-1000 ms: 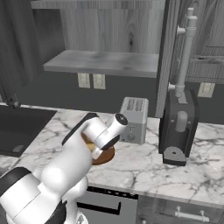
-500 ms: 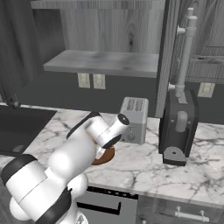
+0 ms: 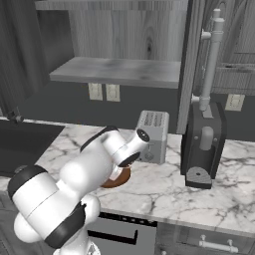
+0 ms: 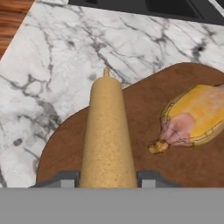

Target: Open the cabinet, retrieve the rolling pin, and place it next to the meat on the cutting board to prepare for tenderizing.

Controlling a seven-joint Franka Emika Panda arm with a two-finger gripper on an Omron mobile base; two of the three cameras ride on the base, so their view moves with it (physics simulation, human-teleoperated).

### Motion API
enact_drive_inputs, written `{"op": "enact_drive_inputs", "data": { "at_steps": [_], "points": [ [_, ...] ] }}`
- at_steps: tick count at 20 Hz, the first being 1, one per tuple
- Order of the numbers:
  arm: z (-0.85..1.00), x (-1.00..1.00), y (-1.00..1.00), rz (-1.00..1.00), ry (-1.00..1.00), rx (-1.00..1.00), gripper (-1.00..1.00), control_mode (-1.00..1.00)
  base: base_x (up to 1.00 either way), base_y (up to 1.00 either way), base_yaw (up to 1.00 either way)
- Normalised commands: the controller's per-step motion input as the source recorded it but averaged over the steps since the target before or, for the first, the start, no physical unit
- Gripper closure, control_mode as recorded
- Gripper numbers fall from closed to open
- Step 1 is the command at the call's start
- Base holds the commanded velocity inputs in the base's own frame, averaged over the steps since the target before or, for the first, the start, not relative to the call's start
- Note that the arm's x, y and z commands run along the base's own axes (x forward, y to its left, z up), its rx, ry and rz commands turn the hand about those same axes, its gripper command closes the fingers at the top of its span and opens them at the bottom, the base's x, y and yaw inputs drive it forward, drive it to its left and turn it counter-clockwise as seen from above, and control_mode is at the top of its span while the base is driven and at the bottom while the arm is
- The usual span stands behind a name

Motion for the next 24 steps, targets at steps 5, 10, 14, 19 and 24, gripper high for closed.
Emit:
{"op": "enact_drive_inputs", "data": {
  "at_steps": [5, 10, 14, 19, 24],
  "points": [
    [-0.16, 0.08, 0.0, 0.02, 0.0, 0.0, -1.0, -1.0, 0.0, 0.0, 0.0],
    [0.0, 0.0, 0.0, 0.02, 0.0, 0.0, -1.0, -1.0, 0.0, 0.0, 0.0],
    [0.03, 0.0, 0.06, 0.02, -0.04, 0.0, -1.0, -1.0, 0.0, 0.0, 0.0],
    [0.07, -0.02, 0.08, 0.01, -0.05, 0.0, -1.0, -1.0, 0.0, 0.0, 0.0],
    [0.18, -0.18, 0.07, 0.0, -0.06, 0.0, -1.0, -1.0, 0.0, 0.0, 0.0]
  ]
}}
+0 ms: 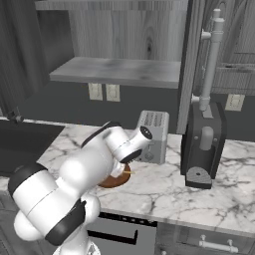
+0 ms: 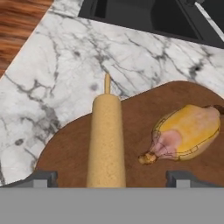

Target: Open the cabinet, retrieve the rolling pin, and place it next to the meat on the cutting board to prepare for tenderizing.

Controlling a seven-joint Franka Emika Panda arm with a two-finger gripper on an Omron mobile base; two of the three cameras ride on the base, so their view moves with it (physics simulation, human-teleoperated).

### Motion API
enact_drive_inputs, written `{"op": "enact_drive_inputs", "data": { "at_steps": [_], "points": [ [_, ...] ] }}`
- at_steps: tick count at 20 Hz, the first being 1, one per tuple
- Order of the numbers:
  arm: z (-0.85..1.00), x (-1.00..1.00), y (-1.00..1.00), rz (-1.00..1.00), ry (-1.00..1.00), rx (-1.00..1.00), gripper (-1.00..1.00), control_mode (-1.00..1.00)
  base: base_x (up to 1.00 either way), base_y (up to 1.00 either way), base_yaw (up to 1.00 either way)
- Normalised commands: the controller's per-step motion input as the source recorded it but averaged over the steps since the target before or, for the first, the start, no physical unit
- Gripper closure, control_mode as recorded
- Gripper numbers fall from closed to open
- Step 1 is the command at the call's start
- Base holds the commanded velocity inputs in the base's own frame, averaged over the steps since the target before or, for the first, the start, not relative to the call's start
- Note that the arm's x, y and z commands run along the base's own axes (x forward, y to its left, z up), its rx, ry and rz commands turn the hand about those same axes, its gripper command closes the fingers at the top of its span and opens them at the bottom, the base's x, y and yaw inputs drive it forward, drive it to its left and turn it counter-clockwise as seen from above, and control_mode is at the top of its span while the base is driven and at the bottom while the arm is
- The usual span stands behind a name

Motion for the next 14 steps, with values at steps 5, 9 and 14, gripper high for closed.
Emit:
{"op": "enact_drive_inputs", "data": {
  "at_steps": [5, 9, 14],
  "points": [
    [0.24, -0.27, 0.13, 0.0, -0.04, 0.0, -1.0, -1.0, 0.0, 0.0, 0.0],
    [0.33, -0.21, 0.13, 0.0, 0.0, 0.0, -1.0, -1.0, 0.0, 0.0, 0.0],
    [0.41, -0.18, 0.13, 0.0, 0.0, 0.0, -1.0, -1.0, 0.0, 0.0, 0.0]
  ]
}}
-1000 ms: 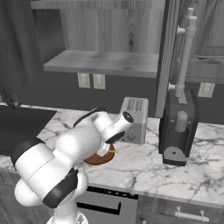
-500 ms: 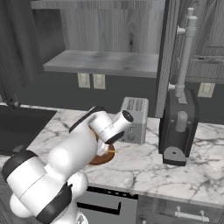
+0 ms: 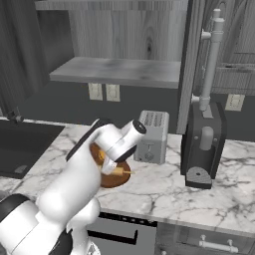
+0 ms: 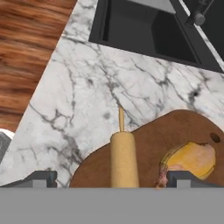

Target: Open the cabinet, retrieve the rolling pin, and place it next to the meat on the cutting board to prepare for tenderizing.

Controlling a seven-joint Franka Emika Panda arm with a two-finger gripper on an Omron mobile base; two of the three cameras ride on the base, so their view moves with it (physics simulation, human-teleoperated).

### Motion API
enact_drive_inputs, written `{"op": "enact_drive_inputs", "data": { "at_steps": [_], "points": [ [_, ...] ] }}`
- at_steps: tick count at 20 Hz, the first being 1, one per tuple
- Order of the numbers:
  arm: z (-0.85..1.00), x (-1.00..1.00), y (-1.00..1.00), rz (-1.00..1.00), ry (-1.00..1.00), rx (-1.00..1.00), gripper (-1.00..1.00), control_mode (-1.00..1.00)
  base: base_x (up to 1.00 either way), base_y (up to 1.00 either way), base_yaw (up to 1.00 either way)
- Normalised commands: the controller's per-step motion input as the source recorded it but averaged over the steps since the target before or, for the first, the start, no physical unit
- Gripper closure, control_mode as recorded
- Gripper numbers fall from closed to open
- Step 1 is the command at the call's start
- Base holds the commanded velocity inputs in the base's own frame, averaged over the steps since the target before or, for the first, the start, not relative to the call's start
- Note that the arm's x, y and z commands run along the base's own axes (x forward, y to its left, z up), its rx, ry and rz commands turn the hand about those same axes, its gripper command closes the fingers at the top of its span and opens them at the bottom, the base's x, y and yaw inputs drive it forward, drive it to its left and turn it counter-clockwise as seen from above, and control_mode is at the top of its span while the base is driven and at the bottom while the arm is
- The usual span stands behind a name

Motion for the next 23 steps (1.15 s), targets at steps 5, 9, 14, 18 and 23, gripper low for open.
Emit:
{"op": "enact_drive_inputs", "data": {
  "at_steps": [5, 9, 14, 18, 23],
  "points": [
    [0.38, -0.29, 0.13, 0.0, 0.0, 0.0, -1.0, -1.0, 0.0, 0.0, 0.0],
    [0.28, -0.38, 0.14, 0.0, 0.0, 0.0, -1.0, -1.0, 0.0, 0.0, 0.0],
    [0.24, -0.45, 0.27, 0.0, 0.0, 0.0, -1.0, -1.0, 0.0, 0.0, 0.0],
    [0.24, -0.48, 0.38, 0.0, 0.0, 0.0, -1.0, -1.0, 0.0, 0.0, 0.0],
    [0.22, -0.6, 0.38, 0.0, -0.04, 0.0, -1.0, -1.0, 0.0, 0.0, 0.0]
  ]
}}
